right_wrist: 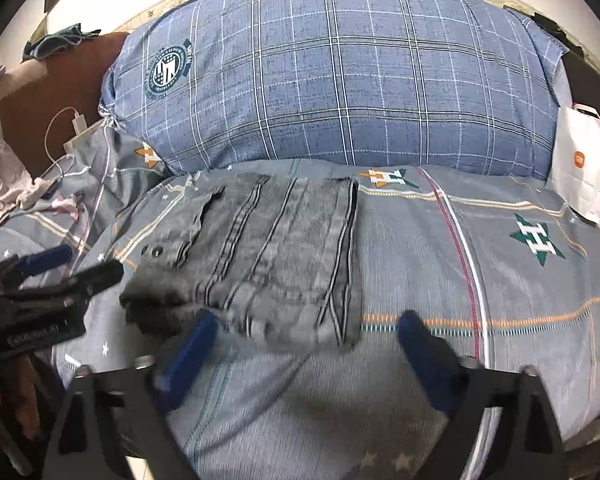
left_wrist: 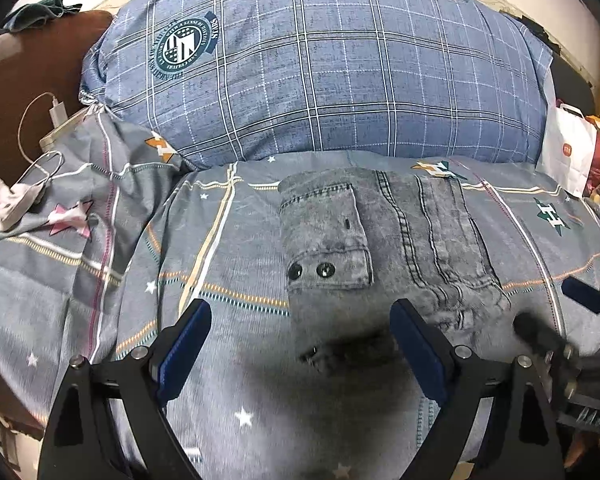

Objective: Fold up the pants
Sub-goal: 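Release the jeans and lift both grippers away from the folded stack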

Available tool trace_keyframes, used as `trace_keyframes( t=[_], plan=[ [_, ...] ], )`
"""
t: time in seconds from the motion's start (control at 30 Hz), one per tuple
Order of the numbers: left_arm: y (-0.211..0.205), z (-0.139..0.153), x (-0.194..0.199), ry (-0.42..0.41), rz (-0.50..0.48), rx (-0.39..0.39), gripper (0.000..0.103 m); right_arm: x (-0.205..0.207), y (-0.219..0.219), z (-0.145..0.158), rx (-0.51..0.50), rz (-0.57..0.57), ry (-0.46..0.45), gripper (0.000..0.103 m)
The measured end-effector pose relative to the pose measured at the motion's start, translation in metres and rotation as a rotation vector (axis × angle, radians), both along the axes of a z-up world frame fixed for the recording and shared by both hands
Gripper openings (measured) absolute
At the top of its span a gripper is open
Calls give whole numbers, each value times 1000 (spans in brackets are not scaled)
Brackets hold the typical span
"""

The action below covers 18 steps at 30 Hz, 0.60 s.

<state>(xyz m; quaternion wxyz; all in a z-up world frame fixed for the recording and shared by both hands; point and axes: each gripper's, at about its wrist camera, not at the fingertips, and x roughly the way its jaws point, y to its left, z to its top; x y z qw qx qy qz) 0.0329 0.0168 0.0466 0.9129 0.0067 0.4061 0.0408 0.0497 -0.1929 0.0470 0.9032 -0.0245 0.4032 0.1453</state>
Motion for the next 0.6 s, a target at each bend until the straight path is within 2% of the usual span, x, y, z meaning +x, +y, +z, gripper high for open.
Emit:
trace_keyframes(
  t=[0.23, 0.37, 0.47, 0.6],
  plan=[
    [-3, 9, -14, -10, 8, 24, 91, -9, 6, 2, -105, 21, -2, 103],
    [1, 12, -18, -19, 17, -22, 91, -9, 8, 9, -153, 34, -2, 103],
    [2, 14, -17, -6, 9, -46, 91, -7, 9, 19, -155, 49, -3, 103],
    [-2, 17, -15, -7, -3, -24, 92, -2, 10, 34, -179, 57, -29, 103]
  ],
)
